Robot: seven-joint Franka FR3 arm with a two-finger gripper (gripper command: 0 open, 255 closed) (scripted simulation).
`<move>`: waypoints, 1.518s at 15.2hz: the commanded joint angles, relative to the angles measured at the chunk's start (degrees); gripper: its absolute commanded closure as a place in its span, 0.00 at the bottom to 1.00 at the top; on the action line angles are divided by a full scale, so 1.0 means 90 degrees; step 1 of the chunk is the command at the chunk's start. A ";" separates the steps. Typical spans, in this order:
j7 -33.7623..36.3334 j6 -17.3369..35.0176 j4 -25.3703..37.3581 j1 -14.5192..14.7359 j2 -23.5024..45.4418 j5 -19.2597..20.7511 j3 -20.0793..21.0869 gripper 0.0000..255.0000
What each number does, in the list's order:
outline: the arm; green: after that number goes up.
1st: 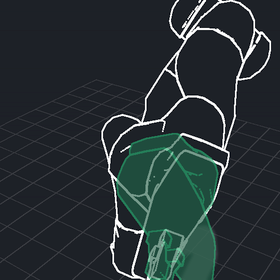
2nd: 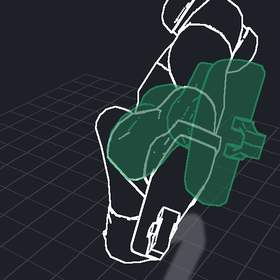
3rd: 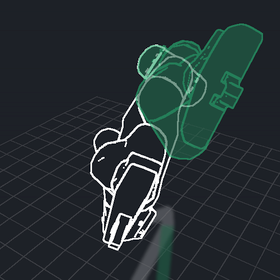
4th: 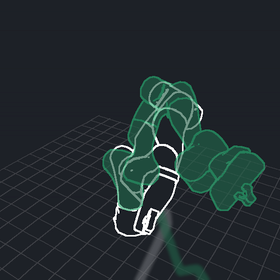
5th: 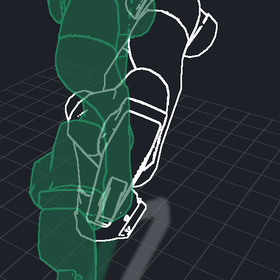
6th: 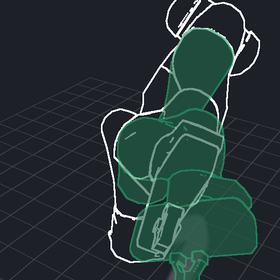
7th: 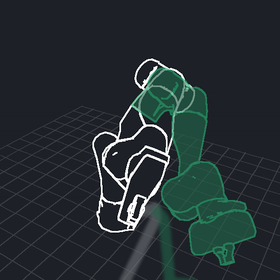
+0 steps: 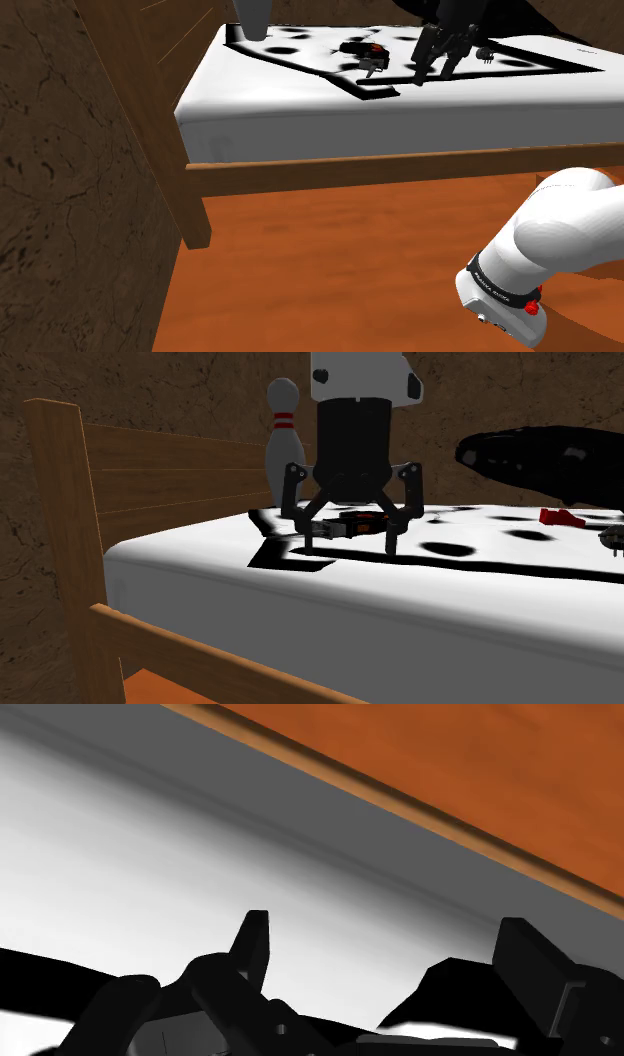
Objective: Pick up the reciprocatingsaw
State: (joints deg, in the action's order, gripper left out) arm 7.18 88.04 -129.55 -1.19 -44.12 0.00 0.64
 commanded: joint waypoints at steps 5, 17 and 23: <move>0.0943 0.0116 0.0900 -0.0335 0.1128 0.0003 0.0262 0.00; 0.3477 -0.0466 0.4200 -0.1041 0.4254 0.0427 0.0539 0.00; 0.3501 0.0081 0.3495 -0.1040 0.4096 0.0411 0.0526 0.00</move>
State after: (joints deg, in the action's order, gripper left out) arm 38.55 88.05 -97.40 -10.57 -7.27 3.71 5.34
